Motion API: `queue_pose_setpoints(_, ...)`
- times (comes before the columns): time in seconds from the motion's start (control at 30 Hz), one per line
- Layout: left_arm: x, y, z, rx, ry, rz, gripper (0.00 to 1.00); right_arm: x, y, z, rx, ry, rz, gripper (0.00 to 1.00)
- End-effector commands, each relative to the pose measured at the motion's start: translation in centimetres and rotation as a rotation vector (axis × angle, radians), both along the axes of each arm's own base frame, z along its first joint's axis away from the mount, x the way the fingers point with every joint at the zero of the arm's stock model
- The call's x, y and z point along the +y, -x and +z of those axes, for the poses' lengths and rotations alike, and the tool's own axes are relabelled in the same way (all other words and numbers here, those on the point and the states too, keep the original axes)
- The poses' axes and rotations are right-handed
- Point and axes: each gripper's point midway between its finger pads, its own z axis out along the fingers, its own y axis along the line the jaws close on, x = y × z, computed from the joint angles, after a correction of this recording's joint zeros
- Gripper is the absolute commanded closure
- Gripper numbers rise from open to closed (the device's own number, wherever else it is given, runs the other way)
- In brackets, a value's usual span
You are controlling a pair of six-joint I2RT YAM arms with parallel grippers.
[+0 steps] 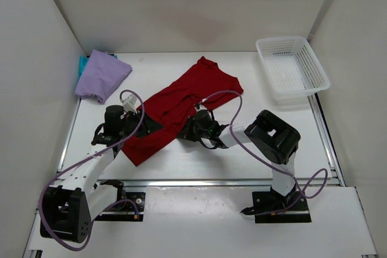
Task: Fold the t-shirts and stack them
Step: Rotate the tshirt 90 degrees
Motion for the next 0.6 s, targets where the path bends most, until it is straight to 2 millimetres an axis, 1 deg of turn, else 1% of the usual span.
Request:
queue_pose_setpoints(0.0,-0.5,-0.2,0.4,-0.027,-0.005,-0.012,0.57,-2.7,-0.3,-0.1,-0.013,0.024,-0.035,1.0)
queue_pose_setpoints(0.03,-0.5,-0.3,0.6,-0.032,-0.004,-0.013,0.58,-3.1,0.4,-0.3,-0.005,0.018,-0.025,1.0)
queue_pose_setpoints(0.07,-0.6,0.0,0.3,-0.028,-0.004,-0.016,0.57,-3.8,0.1,0.3,-0.012,0.005,-0.034,1.0)
queue_pose_setpoints(0.1,-0.7,0.0,0.1,-0.019,-0.005,-0.019,0.58,-4.8,0.4,0.6,-0.015,-0.001,-0.029,1.0)
queue_pose_setpoints(0.13,-0.8,0.0,0.0,-0.022,-0.012,-0.021,0.57,-6.4,1.2,-0.4,0.008,0.025,-0.029,1.0)
queue_pose_setpoints(0.17,-1.2,0.4,-0.5,-0.012,-0.018,-0.033,0.57,-8.3,1.9,-0.5,0.029,0.019,-0.04,1.0)
queue_pose_setpoints(0.2,-1.3,0.8,-1.0,0.003,-0.028,-0.043,0.58,-10.1,1.5,0.2,0.007,0.013,-0.055,1.0)
queue_pose_setpoints(0.23,-1.7,1.0,-1.3,0.009,-0.038,-0.058,0.57,-12.5,1.7,-0.3,0.036,0.019,-0.07,1.0)
queue_pose_setpoints(0.27,-2.2,1.5,-1.5,0.008,-0.041,-0.082,0.56,-13.8,3.7,-0.7,0.072,0.023,-0.043,1.0)
queue_pose_setpoints(0.3,-2.2,1.8,-2.0,0.02,-0.052,-0.086,0.56,-15.7,3.0,0.7,0.044,0.007,-0.081,1.0)
queue_pose_setpoints(0.33,-2.1,2.0,-2.4,0.033,-0.063,-0.09,0.56,-17.9,3.5,0.0,0.057,0.028,-0.105,1.0)
queue_pose_setpoints(0.37,-2.1,2.4,-2.8,0.033,-0.079,-0.11,0.56,-19.2,4.3,0.2,0.069,0.048,-0.114,0.97)
queue_pose_setpoints(0.4,-1.8,2.7,-3.0,0.047,-0.083,-0.103,0.56,-20.8,4.1,1.0,0.04,0.062,-0.131,0.89)
queue_pose_setpoints(0.43,-1.4,3.2,-3.8,0.074,-0.107,-0.104,0.56,-21.9,4.0,1.1,0.035,0.077,-0.151,0.75)
queue_pose_setpoints(0.47,-1.1,3.5,-3.7,0.057,-0.133,-0.104,0.56,-22.5,4.1,2.5,-0.007,0.084,-0.152,0.56)
queue_pose_setpoints(0.5,-1.0,4.5,-4.6,0.078,-0.168,-0.115,0.55,-23.2,4.2,3.4,-0.029,0.095,-0.164,0.49)
queue_pose_setpoints(0.53,-0.7,5.1,-4.9,0.08,-0.194,-0.118,0.54,-23.4,4.2,4.7,-0.073,0.095,-0.158,0.43)
queue_pose_setpoints(0.57,-0.7,5.5,-5.4,0.086,-0.226,-0.124,0.54,-23.4,4.9,4.8,-0.058,0.127,-0.14,0.4)
